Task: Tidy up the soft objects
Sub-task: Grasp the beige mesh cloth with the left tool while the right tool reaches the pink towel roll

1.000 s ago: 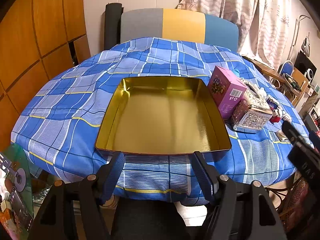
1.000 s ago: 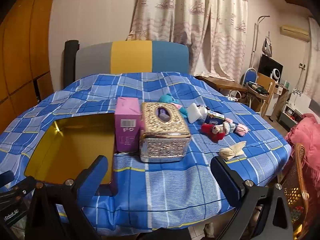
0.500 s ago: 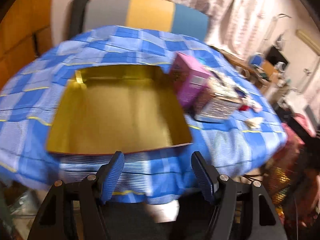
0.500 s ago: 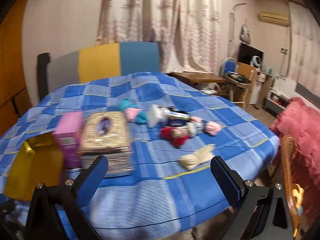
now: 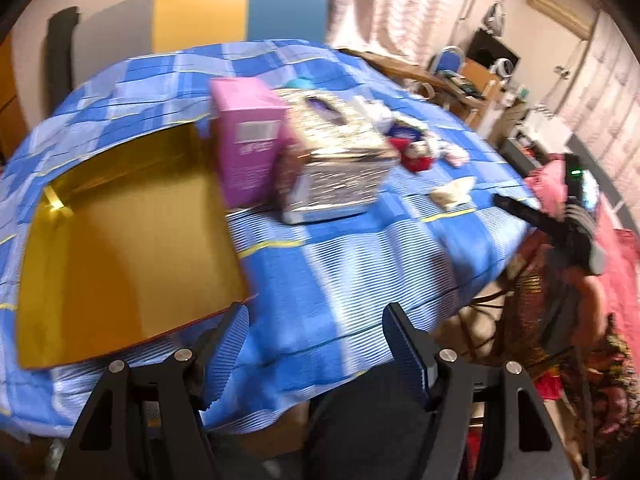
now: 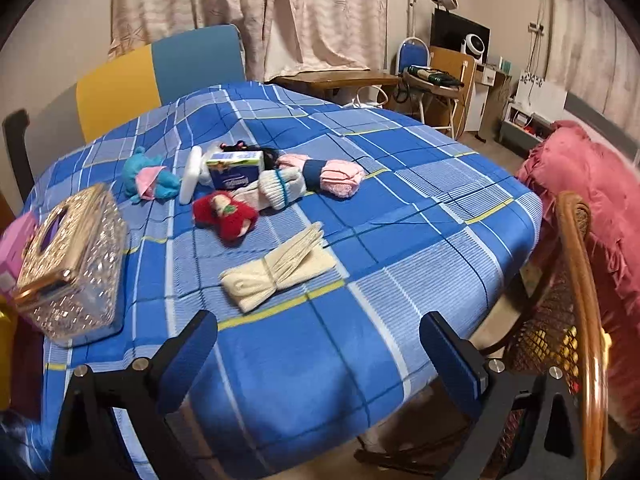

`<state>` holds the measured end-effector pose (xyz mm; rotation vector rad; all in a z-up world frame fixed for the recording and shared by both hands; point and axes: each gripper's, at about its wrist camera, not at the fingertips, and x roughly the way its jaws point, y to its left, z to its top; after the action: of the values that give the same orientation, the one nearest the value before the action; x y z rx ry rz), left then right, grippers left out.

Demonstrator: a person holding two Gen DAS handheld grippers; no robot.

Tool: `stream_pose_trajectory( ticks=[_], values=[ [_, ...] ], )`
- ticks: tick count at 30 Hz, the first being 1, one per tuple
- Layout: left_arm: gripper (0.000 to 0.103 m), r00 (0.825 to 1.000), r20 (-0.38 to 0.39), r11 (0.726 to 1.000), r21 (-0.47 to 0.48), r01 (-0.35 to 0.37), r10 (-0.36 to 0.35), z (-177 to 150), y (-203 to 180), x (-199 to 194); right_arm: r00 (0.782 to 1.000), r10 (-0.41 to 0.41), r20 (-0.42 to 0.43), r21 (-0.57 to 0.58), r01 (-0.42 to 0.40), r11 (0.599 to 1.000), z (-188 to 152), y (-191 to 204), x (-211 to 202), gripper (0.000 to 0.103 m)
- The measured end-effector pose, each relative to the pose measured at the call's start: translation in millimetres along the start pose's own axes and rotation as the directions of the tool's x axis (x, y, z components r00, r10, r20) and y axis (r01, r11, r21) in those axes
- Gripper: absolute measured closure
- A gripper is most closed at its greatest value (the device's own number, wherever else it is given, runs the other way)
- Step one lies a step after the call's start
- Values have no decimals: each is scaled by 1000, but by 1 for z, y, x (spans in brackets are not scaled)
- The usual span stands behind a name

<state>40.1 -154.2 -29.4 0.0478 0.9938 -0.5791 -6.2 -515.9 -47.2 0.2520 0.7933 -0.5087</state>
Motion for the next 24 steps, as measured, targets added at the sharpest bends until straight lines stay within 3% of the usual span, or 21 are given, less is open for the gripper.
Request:
stream_pose_trajectory(
  ticks=[3, 7, 11, 16, 21, 24],
  values=[
    [32, 996, 7, 996, 7, 87, -87, 16, -19, 12, 1000, -3, 10, 28, 3, 1000, 9, -14, 7, 1],
    [32, 995, 10, 988, 113, 101, -103, 42, -63, 39, 1000, -20, 19, 75, 18, 997, 19, -39, 14, 1],
    [32, 981, -73, 967, 167, 191, -181, 70, -106, 84, 1000, -3, 23, 116, 0, 993, 29, -63, 18, 1],
    [32, 977, -96, 926, 313, 213, -192, 99, -165, 139, 999, 16, 43, 143, -22, 989, 42, -89, 18, 1],
    [32, 967, -137, 916, 316, 246, -213, 129, -185, 188, 998, 47, 47, 139, -54, 989, 47, -101, 19, 1],
    [32, 967, -151, 895, 372, 246, -203, 141, -196, 213, 994, 105, 23, 158, -108, 982, 52, -105, 25, 1]
  ],
)
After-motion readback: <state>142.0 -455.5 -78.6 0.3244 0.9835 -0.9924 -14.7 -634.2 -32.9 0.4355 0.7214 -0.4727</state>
